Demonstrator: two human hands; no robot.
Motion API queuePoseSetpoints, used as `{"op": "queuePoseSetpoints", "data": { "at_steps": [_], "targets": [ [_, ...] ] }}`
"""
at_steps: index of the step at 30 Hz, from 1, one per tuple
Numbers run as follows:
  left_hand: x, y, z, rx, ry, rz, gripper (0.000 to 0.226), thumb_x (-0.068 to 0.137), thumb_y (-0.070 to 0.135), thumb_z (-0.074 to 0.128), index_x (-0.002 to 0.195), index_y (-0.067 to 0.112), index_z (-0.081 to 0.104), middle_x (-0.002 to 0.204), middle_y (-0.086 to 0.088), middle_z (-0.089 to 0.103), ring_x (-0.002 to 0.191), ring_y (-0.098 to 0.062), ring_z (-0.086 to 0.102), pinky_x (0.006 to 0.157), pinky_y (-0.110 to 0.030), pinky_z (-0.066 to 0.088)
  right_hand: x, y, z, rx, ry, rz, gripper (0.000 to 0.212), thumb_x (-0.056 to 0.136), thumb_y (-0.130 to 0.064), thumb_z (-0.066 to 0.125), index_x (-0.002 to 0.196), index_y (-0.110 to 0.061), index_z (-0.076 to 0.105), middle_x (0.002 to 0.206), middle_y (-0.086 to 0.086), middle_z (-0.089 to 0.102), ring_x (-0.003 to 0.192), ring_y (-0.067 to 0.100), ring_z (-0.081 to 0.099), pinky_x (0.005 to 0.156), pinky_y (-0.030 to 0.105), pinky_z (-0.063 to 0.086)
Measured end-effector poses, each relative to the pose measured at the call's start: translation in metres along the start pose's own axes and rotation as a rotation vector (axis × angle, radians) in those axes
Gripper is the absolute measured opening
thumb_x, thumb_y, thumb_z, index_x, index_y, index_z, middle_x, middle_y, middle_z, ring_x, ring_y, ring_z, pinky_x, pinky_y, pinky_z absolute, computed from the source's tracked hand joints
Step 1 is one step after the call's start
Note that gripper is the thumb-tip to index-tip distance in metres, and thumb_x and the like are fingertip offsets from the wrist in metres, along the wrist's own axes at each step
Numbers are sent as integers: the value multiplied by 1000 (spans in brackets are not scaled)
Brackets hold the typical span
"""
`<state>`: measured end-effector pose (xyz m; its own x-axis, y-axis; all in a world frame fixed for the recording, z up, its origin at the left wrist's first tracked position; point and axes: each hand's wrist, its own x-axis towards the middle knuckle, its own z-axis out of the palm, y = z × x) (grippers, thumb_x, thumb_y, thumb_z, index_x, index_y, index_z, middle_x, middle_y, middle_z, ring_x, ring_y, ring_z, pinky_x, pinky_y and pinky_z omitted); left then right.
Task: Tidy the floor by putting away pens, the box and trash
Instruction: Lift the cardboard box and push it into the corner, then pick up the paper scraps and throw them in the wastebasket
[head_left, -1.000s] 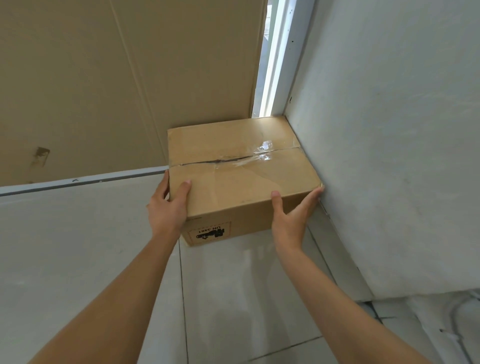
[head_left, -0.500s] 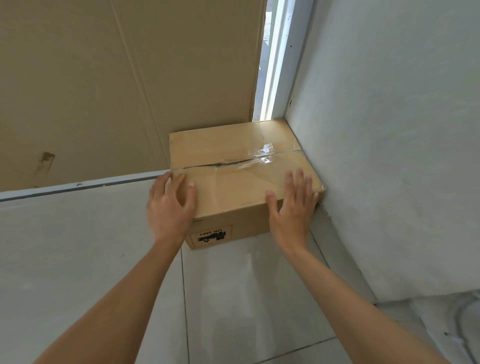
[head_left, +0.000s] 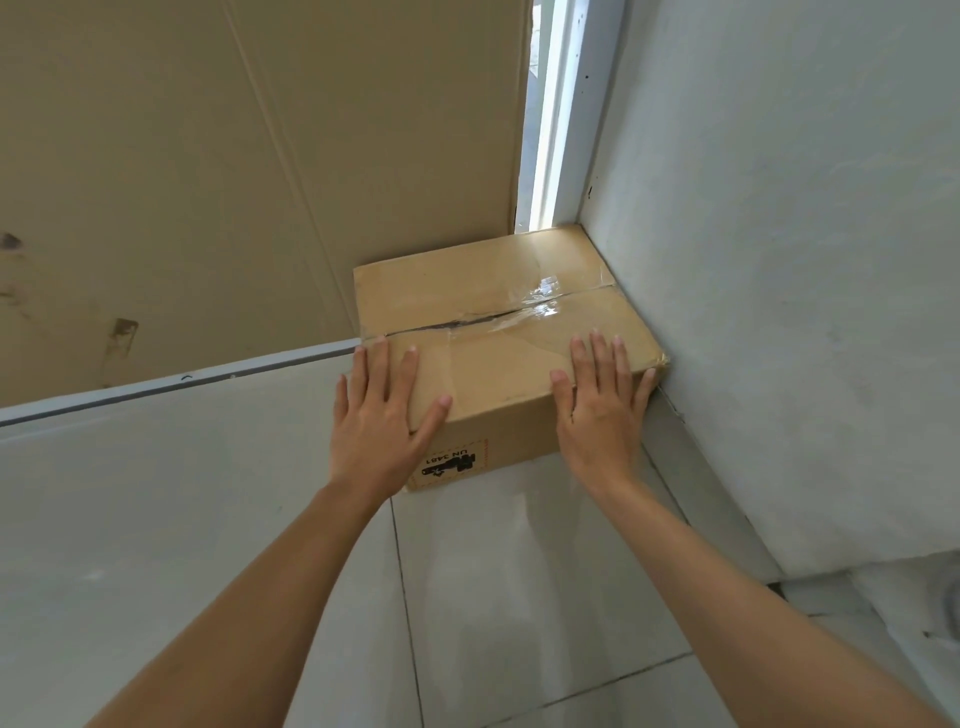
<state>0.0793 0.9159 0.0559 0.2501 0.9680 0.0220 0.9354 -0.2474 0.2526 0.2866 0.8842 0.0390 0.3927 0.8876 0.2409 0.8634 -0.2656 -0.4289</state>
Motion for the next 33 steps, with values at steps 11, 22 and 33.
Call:
{"op": "queuePoseSetpoints", "data": {
  "at_steps": [11,22,33],
  "targets": [
    [23,86,-137,-337,-194,-219,56,93,50,30,131,13,47,138,-11,50,128,-29,41,105,-48,34,4,-65,-143,204,-283,-11,46,97,-41,32,141,-26,32,156,-4,22,145,15,9,119,45,10],
    [-31,206,-373,-559,-80,48,37,96,36,38,119,13,57,122,-3,62,115,-20,54,91,-31,38,7,-146,-409,244,-225,76,42,97,-38,36,135,-21,40,135,3,49,124,21,45,96,37,43],
    [-78,285,-454,-582,-323,516,32,95,34,41,104,12,62,97,-2,67,88,-16,59,78,-32,47,-66,-159,-543,186,-33,415,42,96,-44,35,132,-25,41,135,-3,49,122,16,47,96,33,42]
  ]
}}
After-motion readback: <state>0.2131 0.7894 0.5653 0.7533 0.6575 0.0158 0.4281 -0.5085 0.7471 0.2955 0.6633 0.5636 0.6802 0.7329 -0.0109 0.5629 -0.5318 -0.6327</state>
